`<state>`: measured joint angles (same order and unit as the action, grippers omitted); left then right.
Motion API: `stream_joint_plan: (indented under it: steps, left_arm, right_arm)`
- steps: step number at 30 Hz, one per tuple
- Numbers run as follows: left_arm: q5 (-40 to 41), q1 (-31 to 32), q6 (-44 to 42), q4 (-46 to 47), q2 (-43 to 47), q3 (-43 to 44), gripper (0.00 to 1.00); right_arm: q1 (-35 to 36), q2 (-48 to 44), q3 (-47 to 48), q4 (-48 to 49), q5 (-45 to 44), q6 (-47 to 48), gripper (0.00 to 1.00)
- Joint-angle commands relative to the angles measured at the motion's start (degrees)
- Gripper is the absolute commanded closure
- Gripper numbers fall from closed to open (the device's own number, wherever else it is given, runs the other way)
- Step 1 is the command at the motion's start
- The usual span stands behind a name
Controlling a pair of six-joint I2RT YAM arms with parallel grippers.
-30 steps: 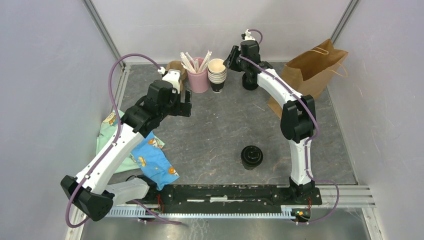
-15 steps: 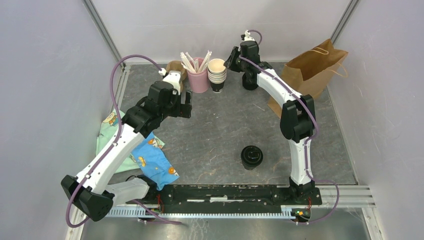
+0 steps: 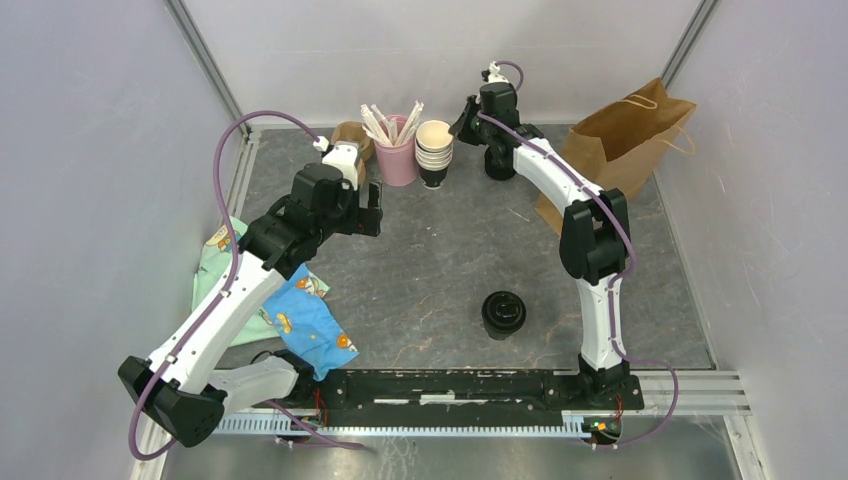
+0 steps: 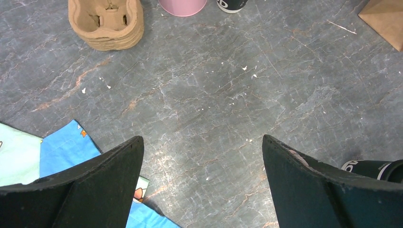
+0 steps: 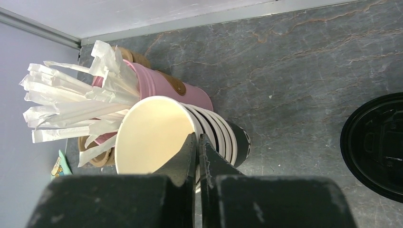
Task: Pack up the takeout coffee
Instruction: Pick up the coffee cup from the center of the board.
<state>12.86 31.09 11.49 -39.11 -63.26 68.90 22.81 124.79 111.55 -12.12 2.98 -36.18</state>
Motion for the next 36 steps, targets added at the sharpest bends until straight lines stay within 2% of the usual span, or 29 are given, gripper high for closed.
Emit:
stream_joint_plan:
  steps: [1,13,22,31,36]
  left_arm:
    - [-1.41,-0.31,-1.26,1.29,0.88,0.09,0.00]
    - [-2.16,-0.33,-0.71,1.28,1.30,-0.09,0.00]
    - [-2.96,-0.33,-0.83,0.96,2.09,0.08,0.00]
    - [-3.90,-0.33,-0.50,2.65,0.90,0.54,0.00]
    - [-4.19,-0.33,2.47,3.84,-0.23,1.86,0.00]
  right_arm:
    - [0.20,-2.29,2.41,0.67,0.27,-2.50,0.98]
    - [0.47,-5.23,6.10,-0.54,-1.21,-4.11,1.00]
    - [2.02,-5.53,9.48,-5.89,-5.61,2.48,1.00]
    - [1.66,-12.20,11.17,-3.56,-3.11,1.80,1.00]
    - [0.19,-19.97,4.89,-4.20,0.41,4.54,1.00]
